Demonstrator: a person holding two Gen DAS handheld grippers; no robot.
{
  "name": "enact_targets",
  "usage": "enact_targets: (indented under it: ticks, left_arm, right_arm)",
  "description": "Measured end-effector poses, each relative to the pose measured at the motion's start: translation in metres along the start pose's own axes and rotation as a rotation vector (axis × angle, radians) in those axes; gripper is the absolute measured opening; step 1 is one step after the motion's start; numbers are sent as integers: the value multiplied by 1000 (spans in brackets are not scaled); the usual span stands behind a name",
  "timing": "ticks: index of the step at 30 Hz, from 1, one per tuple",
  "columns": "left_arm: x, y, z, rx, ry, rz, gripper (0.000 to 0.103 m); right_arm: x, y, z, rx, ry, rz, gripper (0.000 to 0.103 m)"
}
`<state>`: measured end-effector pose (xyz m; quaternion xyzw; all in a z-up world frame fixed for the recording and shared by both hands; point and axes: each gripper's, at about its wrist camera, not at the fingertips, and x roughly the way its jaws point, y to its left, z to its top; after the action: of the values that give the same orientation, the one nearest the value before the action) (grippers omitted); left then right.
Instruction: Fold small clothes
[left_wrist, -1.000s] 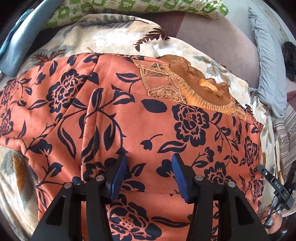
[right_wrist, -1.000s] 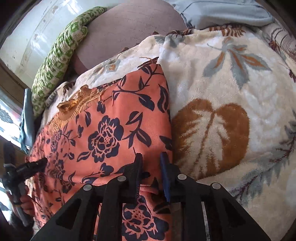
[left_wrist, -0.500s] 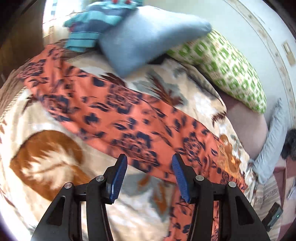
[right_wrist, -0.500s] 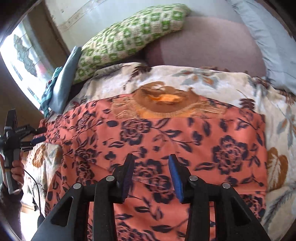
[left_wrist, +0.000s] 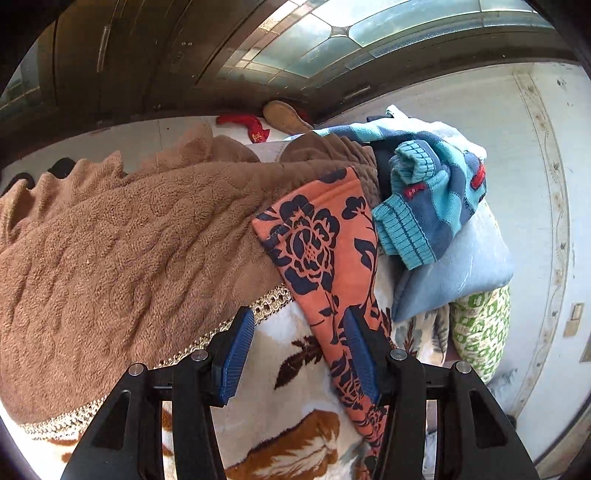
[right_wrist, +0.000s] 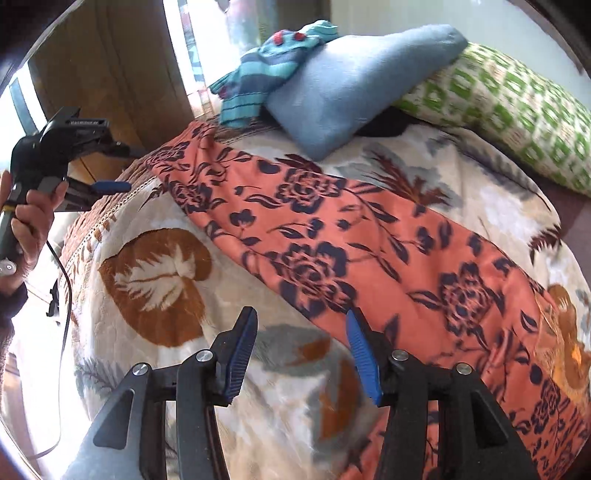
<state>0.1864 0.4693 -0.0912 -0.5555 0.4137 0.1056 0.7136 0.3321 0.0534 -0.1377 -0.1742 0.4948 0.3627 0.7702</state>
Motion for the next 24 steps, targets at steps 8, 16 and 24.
enact_targets:
  ticks: [8,16,24]
  left_arm:
    - [25,-11,20,40,2,16,52]
    - [48,-38,13,107,-20,3,5]
    - [4,-106,-49,263,-55,-62,5]
  right_arm:
    - [55,41,33,-104,53,-77,53]
    - [43,39,37,-85,-24,-59,7]
    - [-21,-2,0,80,-135,0,6]
